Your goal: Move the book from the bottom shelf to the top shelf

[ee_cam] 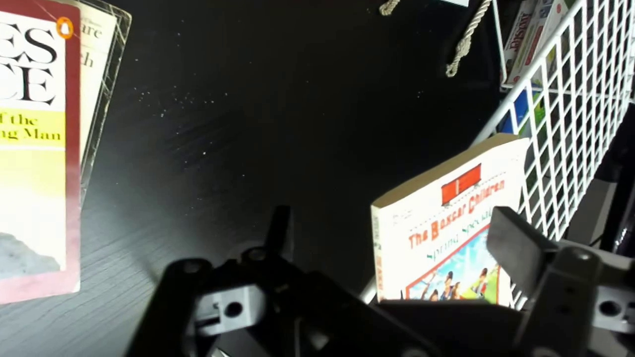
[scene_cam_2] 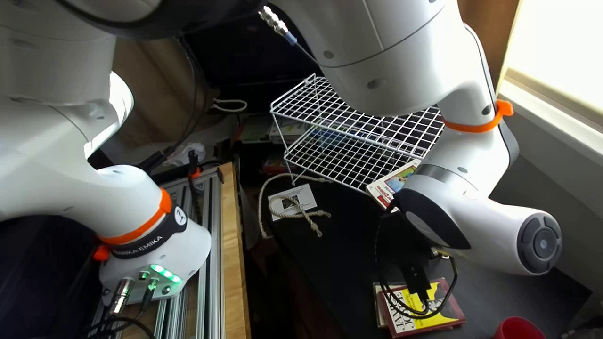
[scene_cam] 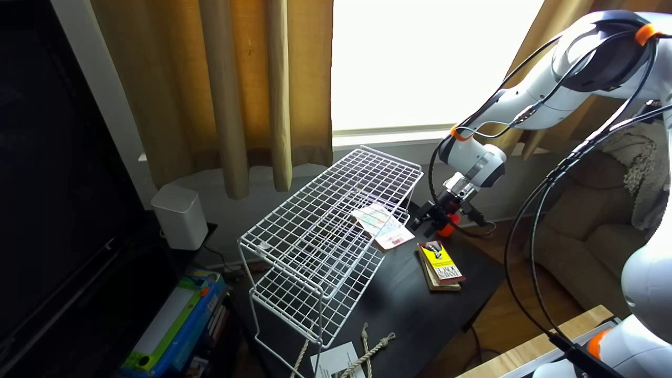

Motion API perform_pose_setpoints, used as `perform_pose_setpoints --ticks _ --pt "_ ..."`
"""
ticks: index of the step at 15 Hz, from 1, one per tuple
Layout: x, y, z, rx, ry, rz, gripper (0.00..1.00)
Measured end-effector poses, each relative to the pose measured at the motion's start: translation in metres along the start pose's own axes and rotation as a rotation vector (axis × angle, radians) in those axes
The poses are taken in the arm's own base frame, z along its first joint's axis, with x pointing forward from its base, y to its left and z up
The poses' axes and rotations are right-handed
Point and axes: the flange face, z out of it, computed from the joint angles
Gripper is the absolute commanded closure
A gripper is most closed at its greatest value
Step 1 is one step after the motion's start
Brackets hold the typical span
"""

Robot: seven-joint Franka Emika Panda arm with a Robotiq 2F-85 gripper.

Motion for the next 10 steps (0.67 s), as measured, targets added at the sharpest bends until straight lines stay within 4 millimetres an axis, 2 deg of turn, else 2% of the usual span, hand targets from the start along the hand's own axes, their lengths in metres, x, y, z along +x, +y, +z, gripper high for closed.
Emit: perform_pose_setpoints --ticks 3,4,5,6,10 --pt "0.005 -0.002 0.008 0.010 -0.002 -0.051 0.02" --pt "0.007 -0.002 0.012 0.016 -0.004 -0.065 0.27" --pt "0.008 -0.003 0.016 0.023 -0.008 -0.077 0.27" --pt "0.008 -0.002 0.021 0.030 -0.011 -0.087 0.33" --pt "0.010 0.002 0.036 0.052 -0.021 -0.120 0.64"
